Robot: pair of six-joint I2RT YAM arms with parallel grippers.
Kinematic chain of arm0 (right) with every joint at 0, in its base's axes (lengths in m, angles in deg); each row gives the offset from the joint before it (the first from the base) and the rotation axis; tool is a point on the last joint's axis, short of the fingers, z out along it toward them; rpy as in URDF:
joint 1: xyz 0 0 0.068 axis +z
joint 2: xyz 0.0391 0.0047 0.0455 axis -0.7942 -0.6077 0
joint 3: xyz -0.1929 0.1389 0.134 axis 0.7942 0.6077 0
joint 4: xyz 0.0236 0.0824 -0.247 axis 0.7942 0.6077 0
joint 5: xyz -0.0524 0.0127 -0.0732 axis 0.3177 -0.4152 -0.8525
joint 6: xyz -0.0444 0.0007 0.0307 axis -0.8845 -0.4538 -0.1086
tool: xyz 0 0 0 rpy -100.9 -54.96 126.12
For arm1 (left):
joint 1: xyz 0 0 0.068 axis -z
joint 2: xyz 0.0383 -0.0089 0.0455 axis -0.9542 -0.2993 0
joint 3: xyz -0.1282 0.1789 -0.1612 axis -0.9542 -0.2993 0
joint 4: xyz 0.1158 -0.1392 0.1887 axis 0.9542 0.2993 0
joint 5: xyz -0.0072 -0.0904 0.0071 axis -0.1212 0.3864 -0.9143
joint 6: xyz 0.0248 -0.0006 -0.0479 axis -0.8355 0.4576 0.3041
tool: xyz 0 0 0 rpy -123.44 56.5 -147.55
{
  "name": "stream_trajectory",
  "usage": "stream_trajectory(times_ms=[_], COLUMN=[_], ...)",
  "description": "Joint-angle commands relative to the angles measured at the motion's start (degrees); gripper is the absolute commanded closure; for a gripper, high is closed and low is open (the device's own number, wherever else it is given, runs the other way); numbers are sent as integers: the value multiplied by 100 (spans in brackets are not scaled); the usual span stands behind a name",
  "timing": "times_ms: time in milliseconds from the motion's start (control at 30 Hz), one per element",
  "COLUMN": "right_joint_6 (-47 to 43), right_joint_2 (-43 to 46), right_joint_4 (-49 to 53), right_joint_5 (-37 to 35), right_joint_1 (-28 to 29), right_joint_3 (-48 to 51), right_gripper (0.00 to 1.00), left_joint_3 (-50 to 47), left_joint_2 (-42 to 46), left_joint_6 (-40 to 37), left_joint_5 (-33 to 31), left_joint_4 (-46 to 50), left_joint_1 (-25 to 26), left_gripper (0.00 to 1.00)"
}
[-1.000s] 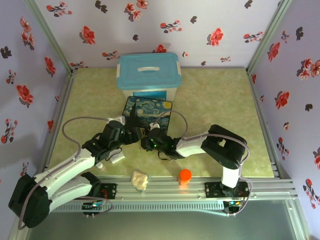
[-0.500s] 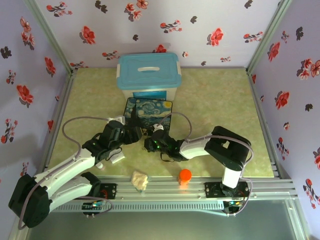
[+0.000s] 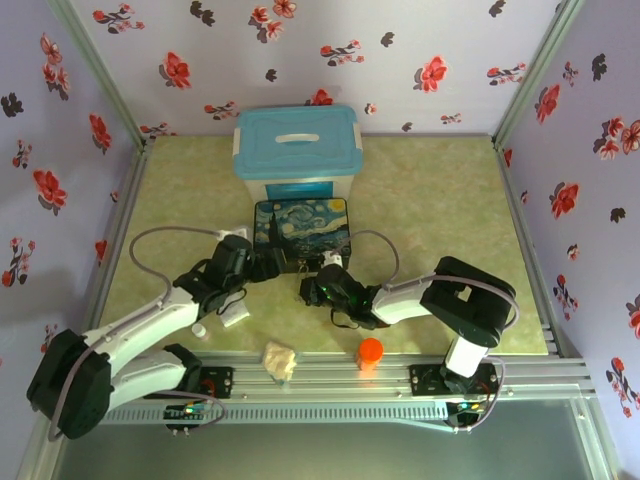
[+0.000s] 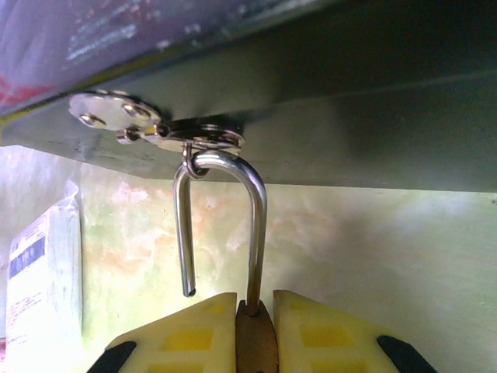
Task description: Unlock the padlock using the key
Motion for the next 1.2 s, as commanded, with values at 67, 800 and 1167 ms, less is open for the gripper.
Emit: stream_trajectory(times_ms=[67, 800, 1167], right_joint_6=[489, 1254, 1584], right_joint_2=[-73, -624, -787], right_joint_4=[-310, -1653, -2473], right_joint_5=[-201, -1130, -1946], right_joint_1=[-77, -60, -30], right_joint_3=[178, 241, 511], right_gripper=[84, 86, 88], left_joint_3=[486, 522, 261], left_joint_2=[-778, -2123, -2198], left_joint_6=[-718, -1375, -1621], left_joint_5=[-52, -293, -148], left_joint_4=[-701, -654, -852], left_joint_1=[-282, -342, -333], left_gripper=[6, 29, 37])
